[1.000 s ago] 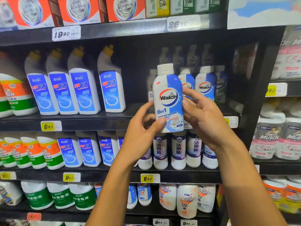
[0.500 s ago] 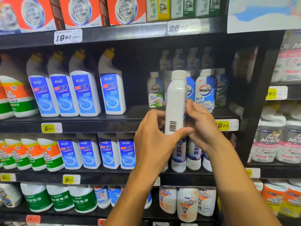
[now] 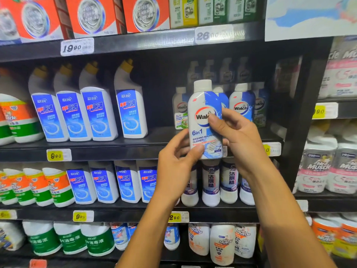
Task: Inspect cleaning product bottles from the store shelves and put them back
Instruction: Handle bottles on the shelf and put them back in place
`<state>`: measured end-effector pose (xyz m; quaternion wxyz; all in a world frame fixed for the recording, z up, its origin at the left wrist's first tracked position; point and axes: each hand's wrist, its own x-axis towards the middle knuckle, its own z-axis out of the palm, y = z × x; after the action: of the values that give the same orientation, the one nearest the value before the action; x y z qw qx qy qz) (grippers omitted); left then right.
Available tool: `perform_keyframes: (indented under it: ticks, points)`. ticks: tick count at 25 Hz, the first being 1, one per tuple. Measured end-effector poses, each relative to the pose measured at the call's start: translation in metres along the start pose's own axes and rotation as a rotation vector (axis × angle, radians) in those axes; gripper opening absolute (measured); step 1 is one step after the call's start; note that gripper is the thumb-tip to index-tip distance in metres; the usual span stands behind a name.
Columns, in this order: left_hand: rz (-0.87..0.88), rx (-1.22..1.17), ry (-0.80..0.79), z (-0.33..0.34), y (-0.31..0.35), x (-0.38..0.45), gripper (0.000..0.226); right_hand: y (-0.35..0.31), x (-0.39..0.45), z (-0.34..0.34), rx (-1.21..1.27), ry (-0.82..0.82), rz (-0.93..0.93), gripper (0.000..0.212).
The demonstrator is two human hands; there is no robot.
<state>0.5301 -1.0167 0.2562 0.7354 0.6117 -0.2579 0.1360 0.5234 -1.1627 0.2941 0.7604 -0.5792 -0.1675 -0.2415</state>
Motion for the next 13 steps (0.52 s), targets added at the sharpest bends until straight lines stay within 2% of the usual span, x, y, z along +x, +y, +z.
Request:
perform_keyframes:
  ticks: [4,8,10,13]
  points:
    - [-0.105,-0.276,-0.166,-0.012,-0.003,0.002,0.041,-0.007,-0.001,-0.010,-0.014,-0.098,-0.043,0.018]
    - [-0.205,-0.539,-0.397,-0.010,-0.006,0.004,0.043,-0.010,0.004,-0.010,0.001,-0.184,0.032,0.032]
    - [-0.242,-0.616,-0.434,-0.008,-0.010,0.007,0.040,-0.009,0.005,-0.008,-0.020,-0.192,0.040,0.039]
    - [-0.288,-0.652,-0.402,-0.008,-0.019,0.008,0.038,-0.009,0.004,-0.007,-0.026,-0.173,0.017,0.041]
